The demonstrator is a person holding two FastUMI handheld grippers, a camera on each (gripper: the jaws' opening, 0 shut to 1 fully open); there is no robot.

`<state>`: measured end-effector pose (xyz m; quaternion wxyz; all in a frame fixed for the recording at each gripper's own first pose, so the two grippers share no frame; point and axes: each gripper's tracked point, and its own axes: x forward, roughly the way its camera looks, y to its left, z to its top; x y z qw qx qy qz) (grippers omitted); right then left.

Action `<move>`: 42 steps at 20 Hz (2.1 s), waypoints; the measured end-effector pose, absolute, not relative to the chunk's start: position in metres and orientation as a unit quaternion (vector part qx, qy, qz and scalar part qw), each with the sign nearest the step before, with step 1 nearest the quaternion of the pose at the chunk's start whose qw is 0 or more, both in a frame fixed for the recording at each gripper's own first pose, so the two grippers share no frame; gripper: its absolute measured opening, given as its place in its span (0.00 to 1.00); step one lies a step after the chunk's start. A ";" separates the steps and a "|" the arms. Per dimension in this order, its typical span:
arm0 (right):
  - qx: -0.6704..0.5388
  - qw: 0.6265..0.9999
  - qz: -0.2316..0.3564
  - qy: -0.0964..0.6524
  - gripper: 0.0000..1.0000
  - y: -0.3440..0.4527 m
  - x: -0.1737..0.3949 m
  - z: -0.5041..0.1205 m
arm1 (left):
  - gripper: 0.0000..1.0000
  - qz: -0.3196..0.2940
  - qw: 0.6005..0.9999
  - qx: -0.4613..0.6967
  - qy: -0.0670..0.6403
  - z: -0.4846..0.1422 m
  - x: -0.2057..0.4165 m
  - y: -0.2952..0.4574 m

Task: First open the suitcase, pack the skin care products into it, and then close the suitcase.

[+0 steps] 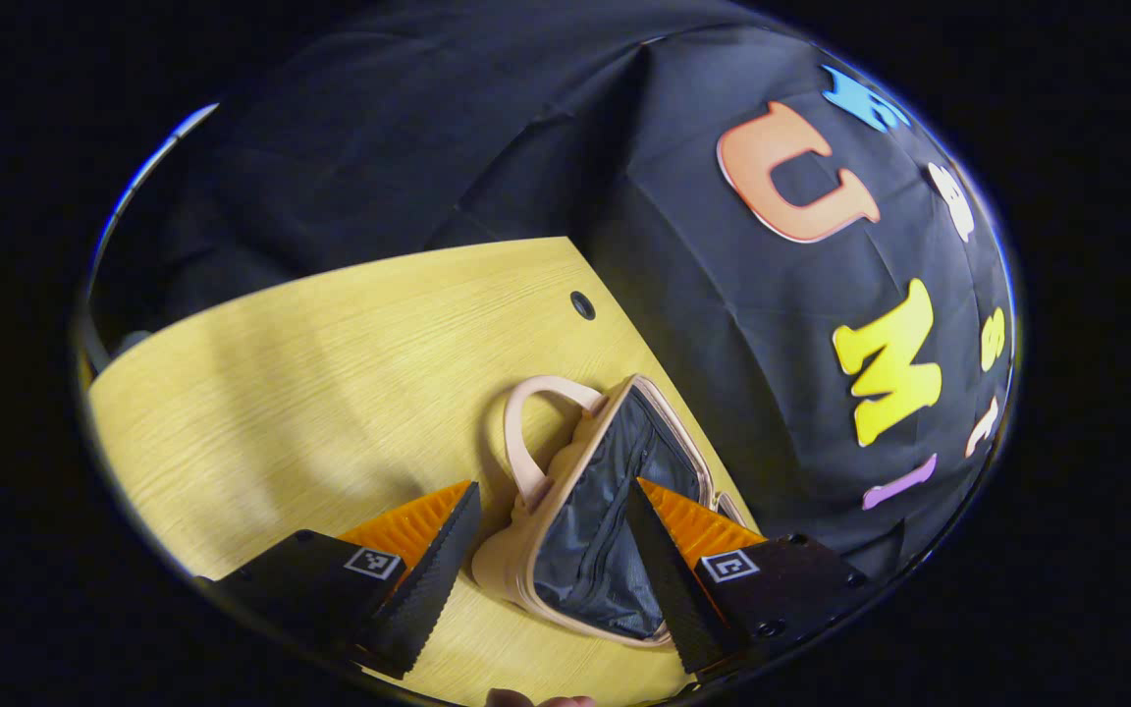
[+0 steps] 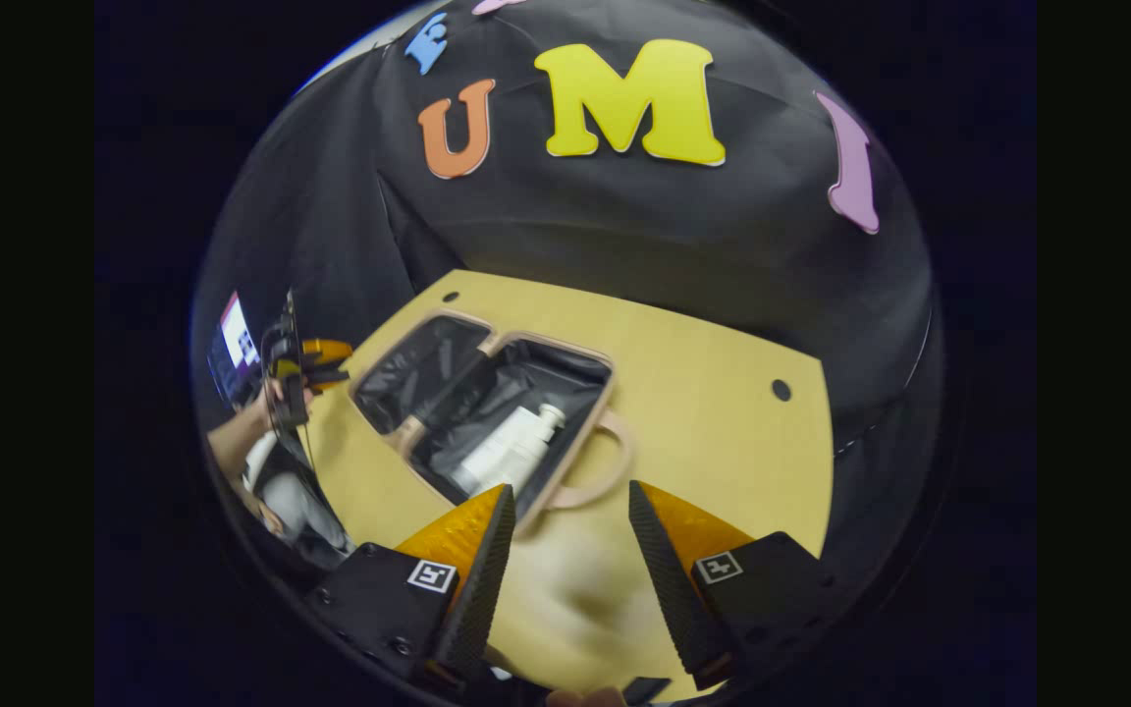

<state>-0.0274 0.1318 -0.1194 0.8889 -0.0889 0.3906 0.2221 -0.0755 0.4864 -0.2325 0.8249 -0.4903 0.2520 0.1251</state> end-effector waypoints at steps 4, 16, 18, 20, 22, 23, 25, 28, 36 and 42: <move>-0.037 0.895 0.187 0.404 0.71 0.107 -0.043 -0.113 | 0.92 0.137 0.791 -0.541 0.251 -0.262 -0.057 0.504; 0.000 0.914 0.151 0.378 0.70 0.100 -0.049 -0.091 | 0.25 0.182 0.755 -0.568 0.271 -0.294 -0.006 0.509; -0.007 0.920 0.146 0.363 0.70 0.097 -0.048 -0.088 | 0.15 0.187 0.763 -0.552 0.280 -0.290 -0.008 0.509; -0.012 0.931 0.134 0.339 0.70 0.091 -0.046 -0.080 | 0.11 0.196 0.782 -0.525 0.274 -0.274 -0.009 0.510; 0.003 0.942 0.115 0.315 0.70 0.085 -0.042 -0.070 | 0.08 0.196 0.812 -0.483 0.262 -0.244 -0.008 0.509; 0.022 0.945 0.103 0.311 0.70 0.080 -0.042 -0.068 | 0.07 0.193 0.829 -0.457 0.256 -0.227 -0.008 0.507; 0.044 0.949 0.072 0.304 0.70 0.065 -0.041 -0.074 | 0.06 0.184 0.859 -0.412 0.242 -0.189 -0.006 0.499; 0.047 0.958 0.024 0.282 0.70 0.029 -0.035 -0.077 | 0.05 0.172 0.901 -0.338 0.212 -0.130 -0.005 0.474; 0.043 0.975 -0.030 0.218 0.70 -0.011 -0.033 -0.057 | 0.05 0.139 0.976 -0.133 0.106 -0.010 -0.010 0.330; 0.008 0.980 -0.023 0.198 0.70 -0.019 -0.046 -0.042 | 0.05 0.121 0.990 -0.037 0.066 0.004 -0.011 0.227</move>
